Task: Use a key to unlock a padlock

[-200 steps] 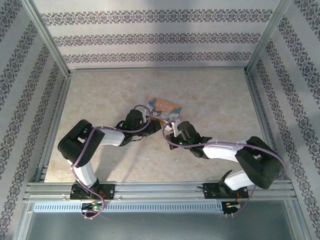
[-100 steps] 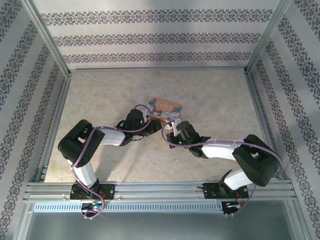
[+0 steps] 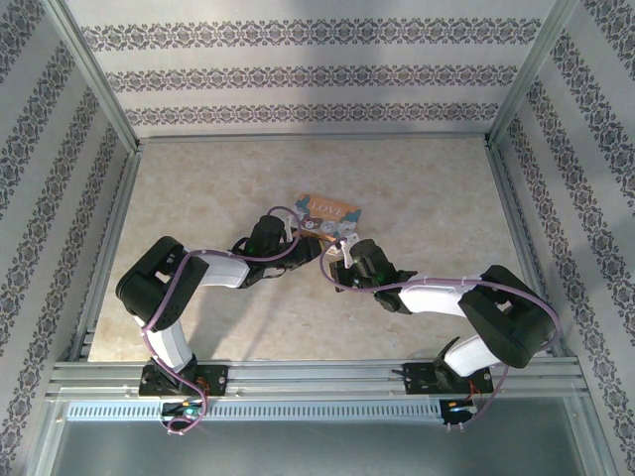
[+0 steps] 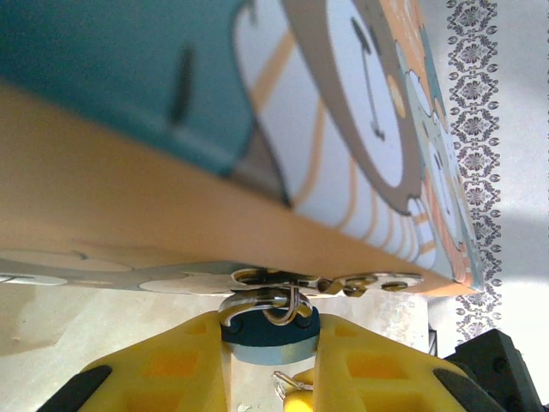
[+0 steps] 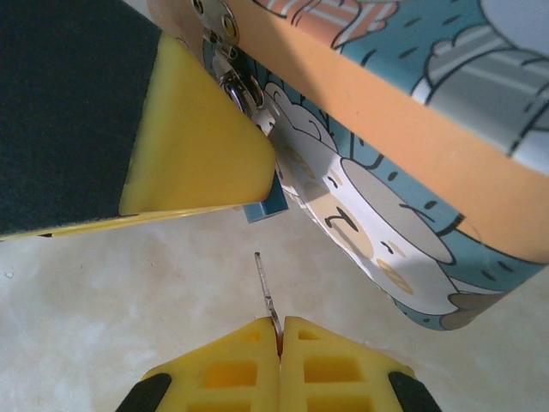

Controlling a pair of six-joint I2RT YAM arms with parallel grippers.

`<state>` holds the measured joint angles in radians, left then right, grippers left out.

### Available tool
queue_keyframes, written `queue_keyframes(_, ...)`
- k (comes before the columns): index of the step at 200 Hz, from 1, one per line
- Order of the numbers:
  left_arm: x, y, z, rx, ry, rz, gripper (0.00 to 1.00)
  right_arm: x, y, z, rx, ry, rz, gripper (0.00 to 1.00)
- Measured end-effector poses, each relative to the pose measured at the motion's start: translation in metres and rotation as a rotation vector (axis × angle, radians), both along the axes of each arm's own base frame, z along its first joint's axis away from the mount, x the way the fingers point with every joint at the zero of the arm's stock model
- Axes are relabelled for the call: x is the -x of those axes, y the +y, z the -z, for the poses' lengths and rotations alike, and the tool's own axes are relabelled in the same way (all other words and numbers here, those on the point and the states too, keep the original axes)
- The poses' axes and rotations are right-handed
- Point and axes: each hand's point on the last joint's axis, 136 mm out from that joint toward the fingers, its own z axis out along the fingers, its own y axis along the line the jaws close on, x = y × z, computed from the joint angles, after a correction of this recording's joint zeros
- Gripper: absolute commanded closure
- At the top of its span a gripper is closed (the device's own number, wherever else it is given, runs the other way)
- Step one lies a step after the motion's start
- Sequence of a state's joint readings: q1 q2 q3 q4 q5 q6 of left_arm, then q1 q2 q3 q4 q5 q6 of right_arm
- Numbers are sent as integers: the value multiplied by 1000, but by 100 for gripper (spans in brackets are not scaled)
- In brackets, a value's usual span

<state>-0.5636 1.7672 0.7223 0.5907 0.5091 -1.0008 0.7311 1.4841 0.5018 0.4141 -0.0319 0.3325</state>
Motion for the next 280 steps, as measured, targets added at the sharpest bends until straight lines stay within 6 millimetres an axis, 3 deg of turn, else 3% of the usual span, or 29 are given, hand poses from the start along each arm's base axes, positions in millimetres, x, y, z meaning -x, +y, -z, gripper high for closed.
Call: queue_keyframes(280,-1,1,1,-3,1,-11,75,-15,4,-4,-27,-65,32,100)
